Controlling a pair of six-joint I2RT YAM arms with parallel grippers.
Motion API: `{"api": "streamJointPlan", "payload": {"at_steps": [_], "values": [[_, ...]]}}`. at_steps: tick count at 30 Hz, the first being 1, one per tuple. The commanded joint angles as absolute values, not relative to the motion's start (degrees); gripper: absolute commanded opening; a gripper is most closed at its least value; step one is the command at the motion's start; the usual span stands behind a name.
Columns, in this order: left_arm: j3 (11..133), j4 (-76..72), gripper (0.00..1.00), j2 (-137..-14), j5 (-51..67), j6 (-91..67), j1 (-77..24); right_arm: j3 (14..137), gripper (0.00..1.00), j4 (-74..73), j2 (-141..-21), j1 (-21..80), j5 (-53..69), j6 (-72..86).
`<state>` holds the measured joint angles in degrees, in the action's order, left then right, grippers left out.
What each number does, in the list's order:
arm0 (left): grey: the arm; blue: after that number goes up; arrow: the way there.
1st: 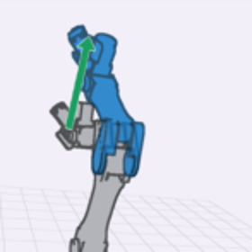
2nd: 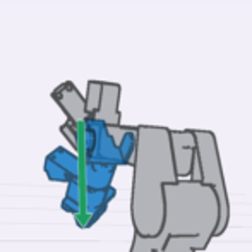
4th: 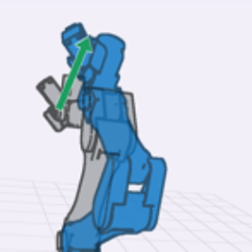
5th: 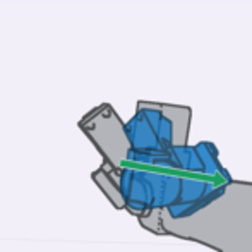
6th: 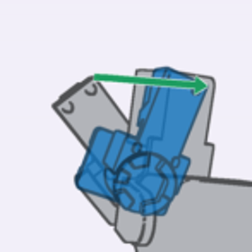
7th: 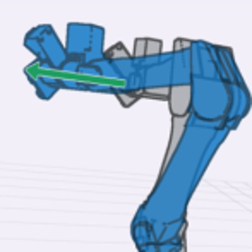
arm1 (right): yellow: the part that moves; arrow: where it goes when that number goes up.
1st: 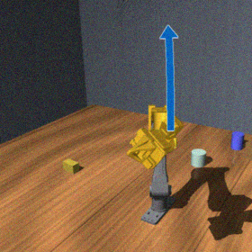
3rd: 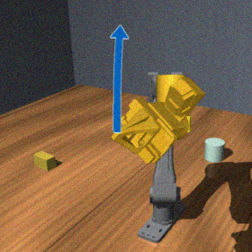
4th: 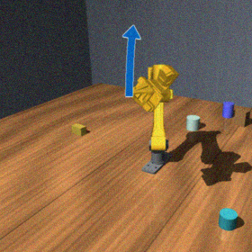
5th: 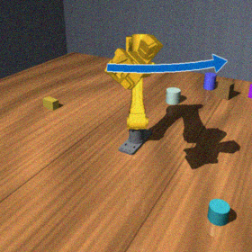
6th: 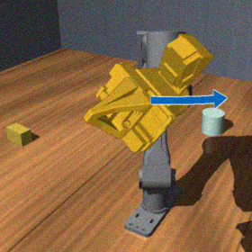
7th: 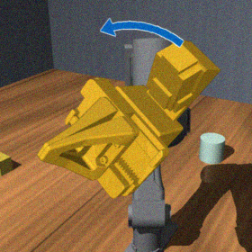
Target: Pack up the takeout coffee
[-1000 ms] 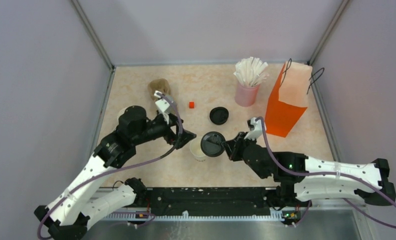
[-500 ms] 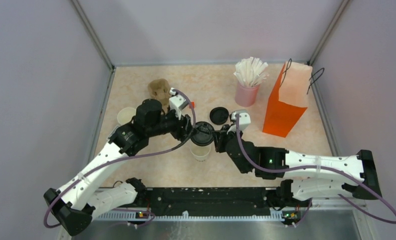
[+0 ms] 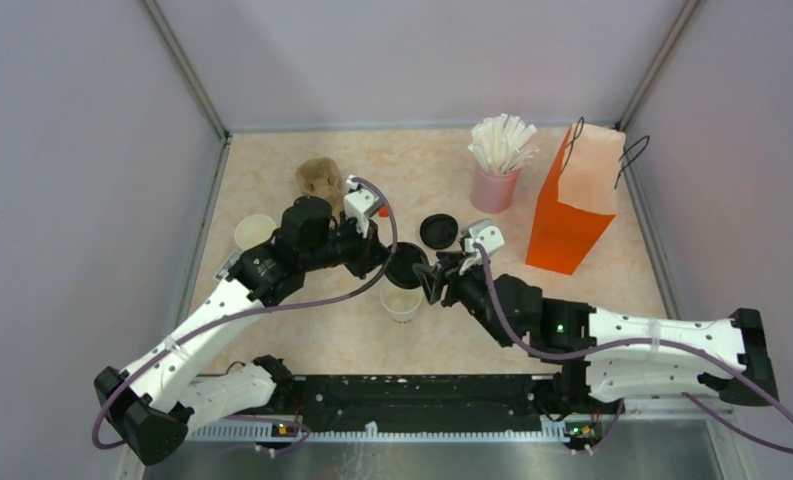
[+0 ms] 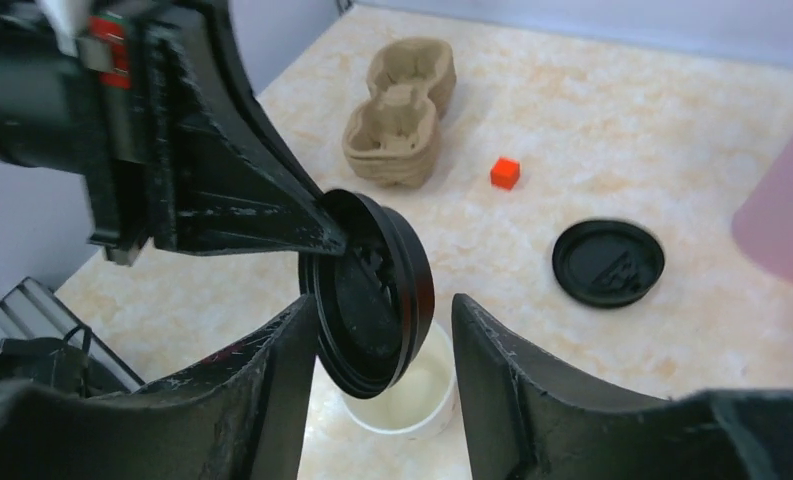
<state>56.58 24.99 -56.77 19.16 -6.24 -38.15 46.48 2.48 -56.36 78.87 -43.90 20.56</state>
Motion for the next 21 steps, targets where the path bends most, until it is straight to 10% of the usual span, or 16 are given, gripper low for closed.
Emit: {"api": "streamJointPlan", "payload": {"at_steps": [1, 8, 21], "values": [[61.8, 29.6, 0.09, -57.8, 21.8, -8.2, -38.3, 46.2, 0.52, 8.0, -48.6, 78.6, -35.5, -5.4], [66.8, 40.1, 0.13, -59.9, 21.4, -8.2, -38.3, 49.0, 0.53, -5.7, -48.2, 79.3, -9.4, -37.4], [72.1, 49.3, 0.17, -63.2, 17.9, -8.0, -38.3, 55.5, 0.48, -19.1, -60.3, 86.4, -14.9, -59.6]]}}
